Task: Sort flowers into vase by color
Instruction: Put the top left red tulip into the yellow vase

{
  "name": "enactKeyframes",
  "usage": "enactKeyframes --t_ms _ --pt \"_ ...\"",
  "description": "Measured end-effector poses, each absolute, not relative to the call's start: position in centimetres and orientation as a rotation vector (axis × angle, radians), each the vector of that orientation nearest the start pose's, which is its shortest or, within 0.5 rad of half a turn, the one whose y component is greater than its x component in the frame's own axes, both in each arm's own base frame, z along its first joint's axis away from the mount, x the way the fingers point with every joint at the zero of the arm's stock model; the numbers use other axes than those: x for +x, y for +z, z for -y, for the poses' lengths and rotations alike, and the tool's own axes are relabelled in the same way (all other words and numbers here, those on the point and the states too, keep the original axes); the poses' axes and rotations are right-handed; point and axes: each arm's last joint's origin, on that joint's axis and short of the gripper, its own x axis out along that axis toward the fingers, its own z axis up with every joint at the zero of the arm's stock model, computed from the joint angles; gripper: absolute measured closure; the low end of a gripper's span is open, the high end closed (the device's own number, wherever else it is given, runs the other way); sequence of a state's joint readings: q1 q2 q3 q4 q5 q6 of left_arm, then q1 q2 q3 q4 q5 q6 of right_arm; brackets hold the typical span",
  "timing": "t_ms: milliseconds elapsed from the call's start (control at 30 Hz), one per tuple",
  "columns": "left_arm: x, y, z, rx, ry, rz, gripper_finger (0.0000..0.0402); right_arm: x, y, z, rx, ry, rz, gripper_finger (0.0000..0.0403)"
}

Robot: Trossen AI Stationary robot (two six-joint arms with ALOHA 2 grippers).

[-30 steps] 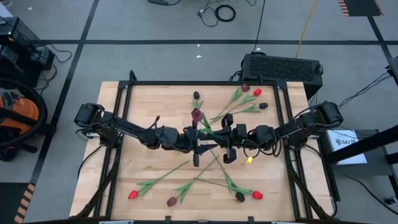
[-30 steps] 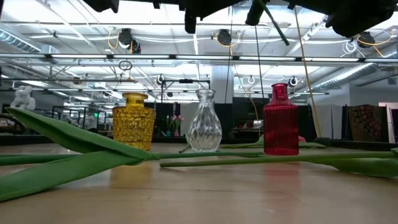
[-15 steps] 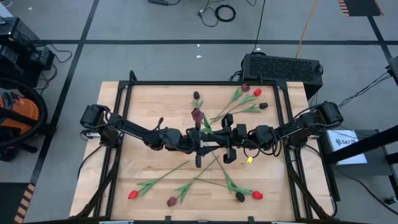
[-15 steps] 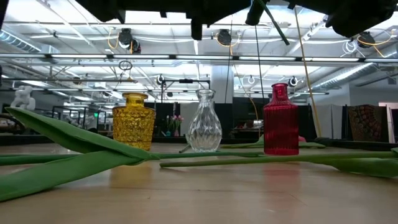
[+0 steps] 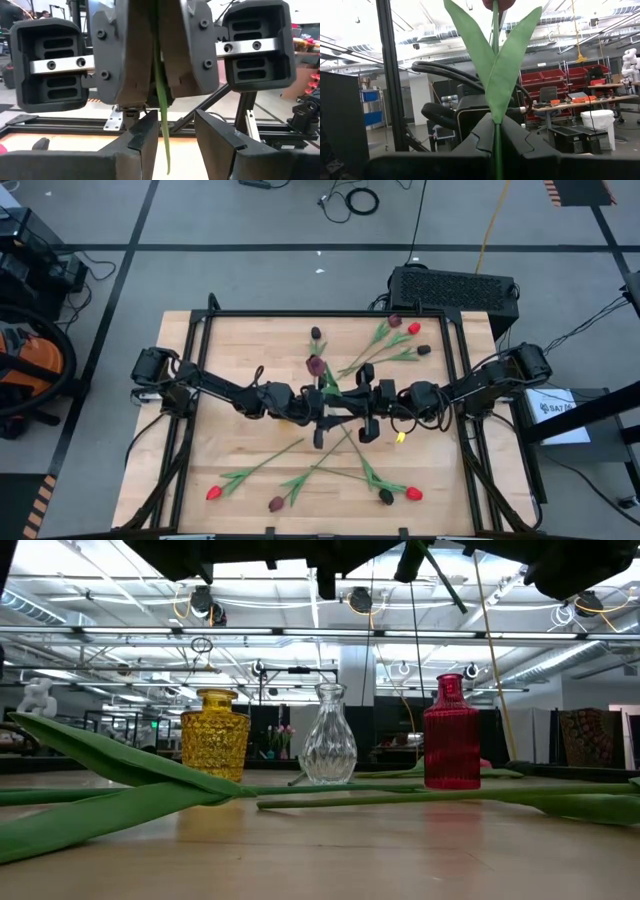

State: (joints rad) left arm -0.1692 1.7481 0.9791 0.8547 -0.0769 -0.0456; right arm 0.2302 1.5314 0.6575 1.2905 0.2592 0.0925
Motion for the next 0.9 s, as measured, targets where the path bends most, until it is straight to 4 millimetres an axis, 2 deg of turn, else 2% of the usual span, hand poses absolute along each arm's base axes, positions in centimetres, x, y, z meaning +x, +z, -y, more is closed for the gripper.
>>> enactKeyframes --t_ms 133,367,467,567,700,900 --pt "37.6 24.5 5.9 -0.057 -0.089 0.089 0.0288 29.4 25.6 -6.1 0.19 -0.01 0.398 0.0397" --pt "37.6 24.5 5.8 -0.058 -0.085 0.087 0.0385 29.5 25.4 -6.2 0.187 -0.011 0.373 0.0396" --pt "37.6 24.4 5.8 -0.098 -0.088 0.078 0.0392 29.6 25.2 -6.1 0.231 -0.005 0.348 0.039" --pt "37.6 24.3 5.7 -0.105 -0.094 0.071 0.0391 29.7 24.9 -6.0 0.272 -0.004 0.311 0.0363" --pt "37.5 24.5 5.7 -0.105 -0.097 0.064 0.0391 29.4 25.2 -5.9 0.29 -0.004 0.273 0.0304" --pt "36.7 25.4 5.6 -0.093 -0.095 0.013 0.0391 27.5 26.8 -6.0 0.31 0.006 0.151 0.0222"
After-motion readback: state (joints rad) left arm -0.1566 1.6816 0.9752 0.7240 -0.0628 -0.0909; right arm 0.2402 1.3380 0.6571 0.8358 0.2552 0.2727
